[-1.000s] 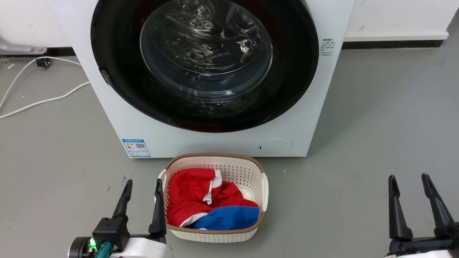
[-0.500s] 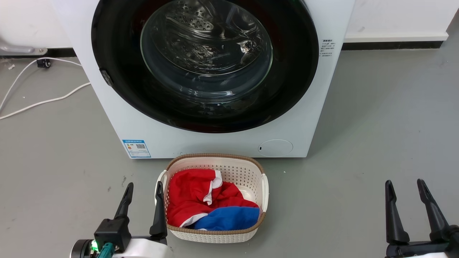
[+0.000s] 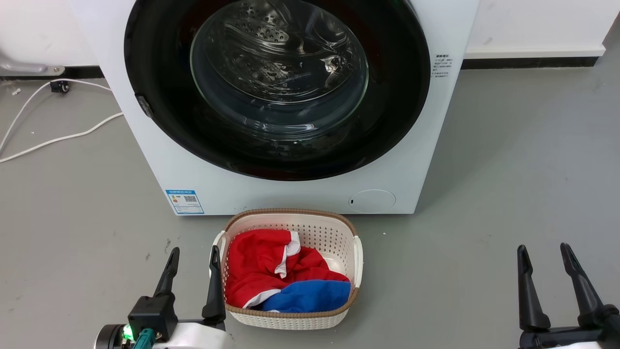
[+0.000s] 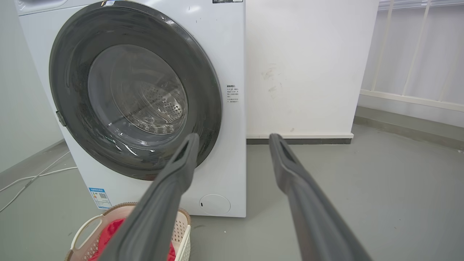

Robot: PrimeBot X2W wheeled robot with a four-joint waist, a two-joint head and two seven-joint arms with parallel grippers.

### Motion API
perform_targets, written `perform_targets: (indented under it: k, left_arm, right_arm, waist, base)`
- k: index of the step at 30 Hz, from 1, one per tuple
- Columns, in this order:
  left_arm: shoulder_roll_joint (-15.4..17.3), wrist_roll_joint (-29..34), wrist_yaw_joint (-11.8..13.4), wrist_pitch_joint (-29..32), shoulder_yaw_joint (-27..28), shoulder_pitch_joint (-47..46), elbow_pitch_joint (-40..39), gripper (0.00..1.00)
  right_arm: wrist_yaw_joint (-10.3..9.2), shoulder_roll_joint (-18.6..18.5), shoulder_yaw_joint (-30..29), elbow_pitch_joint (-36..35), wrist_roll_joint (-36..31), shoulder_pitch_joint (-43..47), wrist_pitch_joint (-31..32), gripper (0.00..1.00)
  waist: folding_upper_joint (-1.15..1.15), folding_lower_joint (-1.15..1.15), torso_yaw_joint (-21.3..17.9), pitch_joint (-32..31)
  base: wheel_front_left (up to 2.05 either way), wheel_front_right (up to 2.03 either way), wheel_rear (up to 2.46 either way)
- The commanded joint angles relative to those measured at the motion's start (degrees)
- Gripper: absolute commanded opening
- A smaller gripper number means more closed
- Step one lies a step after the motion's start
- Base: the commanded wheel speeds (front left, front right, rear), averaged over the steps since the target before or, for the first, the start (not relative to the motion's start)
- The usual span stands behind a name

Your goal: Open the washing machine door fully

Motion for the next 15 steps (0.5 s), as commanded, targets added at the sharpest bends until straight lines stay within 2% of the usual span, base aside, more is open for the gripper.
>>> perform_targets:
  k: [1, 2, 3, 8, 11, 15]
  left_arm:
    - [-0.04, 0.31, 0.37, -0.16, 0.04, 0.45, 0.01, 1.00]
    - [-0.04, 0.26, 0.36, -0.16, 0.03, 0.48, 0.00, 1.00]
    - [-0.04, 0.21, 0.44, -0.16, 0.03, 0.50, -0.01, 1.00]
    - [-0.05, 0.18, 0.49, -0.16, -0.11, 0.61, -0.07, 1.00]
    - [-0.03, 0.06, 0.53, -0.16, -0.14, 0.57, -0.09, 1.00]
    - [-0.03, 0.00, 0.58, -0.16, -0.10, 0.55, -0.18, 1.00]
  right_arm:
    - [-0.01, 0.01, 0.19, -0.04, -0.11, 0.18, -0.12, 1.00]
    - [-0.01, 0.01, 0.19, -0.33, -0.23, -0.08, -0.12, 0.44]
    - [-0.01, 0.01, 0.27, -0.47, -0.22, -0.26, -0.12, 0.00]
    - [-0.01, 0.01, 0.38, -1.55, 4.67, -1.56, -0.12, 0.00]
    - [-0.01, -0.01, -0.63, -1.15, 13.24, -2.18, -0.12, 0.00]
    - [-0.01, -0.01, -1.89, 0.70, 28.21, -2.69, -0.11, 0.00]
  waist:
    - [0.00, 0.00, -0.01, -0.04]
    - [0.00, 0.00, -0.01, -0.06]
    - [0.00, 0.00, -0.01, -0.08]
    - [0.00, 0.00, -0.01, -0.15]
    - [0.00, 0.00, 0.06, -0.13]
    - [0.00, 0.00, 0.16, -0.08]
  base:
    - [0.00, 0.00, 0.00]
    - [0.00, 0.00, 0.00]
    - [0.00, 0.00, 0.00]
    - [0.00, 0.00, 0.00]
    - [0.00, 0.00, 0.00]
    - [0.00, 0.00, 0.00]
